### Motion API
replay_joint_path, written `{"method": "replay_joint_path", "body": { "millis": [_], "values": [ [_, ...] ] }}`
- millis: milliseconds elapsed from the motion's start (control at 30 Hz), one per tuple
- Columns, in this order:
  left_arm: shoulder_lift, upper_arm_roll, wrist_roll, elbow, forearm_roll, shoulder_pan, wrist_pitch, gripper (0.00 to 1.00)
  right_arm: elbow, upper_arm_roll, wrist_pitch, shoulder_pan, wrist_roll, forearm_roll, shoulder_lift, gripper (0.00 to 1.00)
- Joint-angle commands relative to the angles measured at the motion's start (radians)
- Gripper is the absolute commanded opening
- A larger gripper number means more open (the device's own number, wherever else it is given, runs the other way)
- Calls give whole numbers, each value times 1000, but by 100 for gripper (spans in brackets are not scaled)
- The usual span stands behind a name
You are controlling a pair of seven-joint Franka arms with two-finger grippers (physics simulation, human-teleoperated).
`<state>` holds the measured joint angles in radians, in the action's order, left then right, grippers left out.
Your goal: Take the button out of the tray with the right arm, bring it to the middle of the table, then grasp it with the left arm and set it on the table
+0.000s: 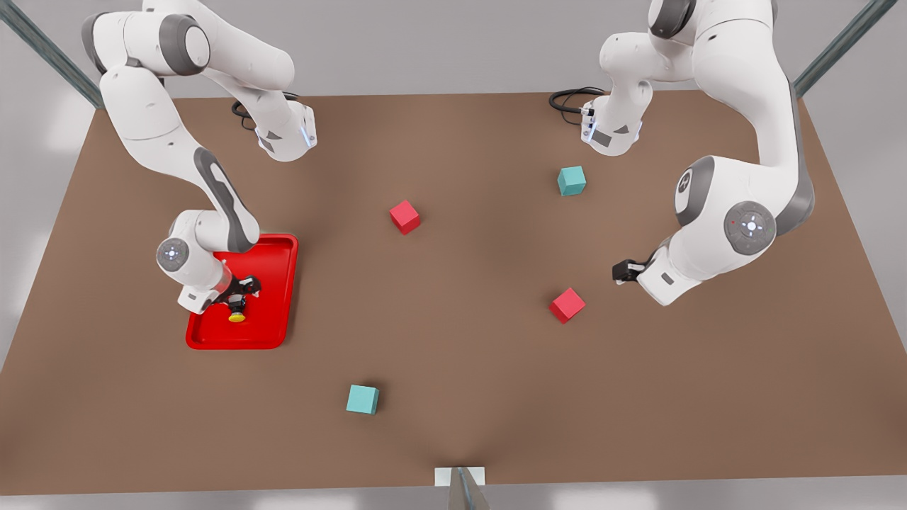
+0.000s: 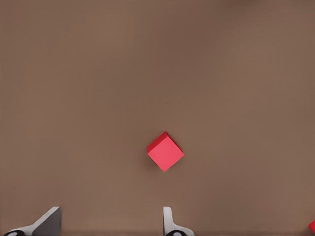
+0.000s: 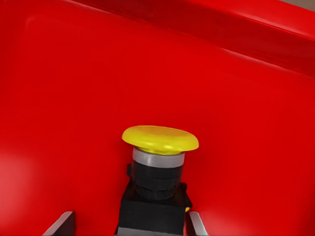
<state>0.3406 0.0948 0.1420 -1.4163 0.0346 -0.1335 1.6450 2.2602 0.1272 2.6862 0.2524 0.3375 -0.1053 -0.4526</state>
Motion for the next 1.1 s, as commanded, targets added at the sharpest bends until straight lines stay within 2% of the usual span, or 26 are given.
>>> {"method": "replay_joint_path", "body": {
  "millis": [0, 467, 567, 633, 667, 700, 933, 1067],
  "values": [
    [0, 0, 18, 0, -1, 0, -1, 100, 1, 0, 12, 2, 40, 1, -1, 87],
    [-5, 0, 16, 0, -1, 0, -2, 100, 33, 0, 11, 5, 57, -1, 32, 80],
    [-3, 0, 18, 2, -5, 0, -2, 100, 33, 0, 12, 7, 57, -1, 29, 68],
    [-2, -1, 18, 0, -7, 0, -2, 100, 33, 0, 11, 8, 58, -1, 29, 67],
    [-2, -1, 21, 0, -8, 0, -2, 100, 32, 0, 11, 8, 58, -2, 31, 61],
    [-2, -1, 24, 0, -8, 0, -2, 100, 32, 0, 11, 8, 58, -7, 31, 59],
    [0, -1, 24, 0, -8, 0, -2, 100, 16, 2, -2, 1, 72, -7, 78, 59],
    [0, -1, 22, 0, -8, 0, -2, 100, 24, 2, 0, 8, 72, -8, 43, 59]
  ]
}}
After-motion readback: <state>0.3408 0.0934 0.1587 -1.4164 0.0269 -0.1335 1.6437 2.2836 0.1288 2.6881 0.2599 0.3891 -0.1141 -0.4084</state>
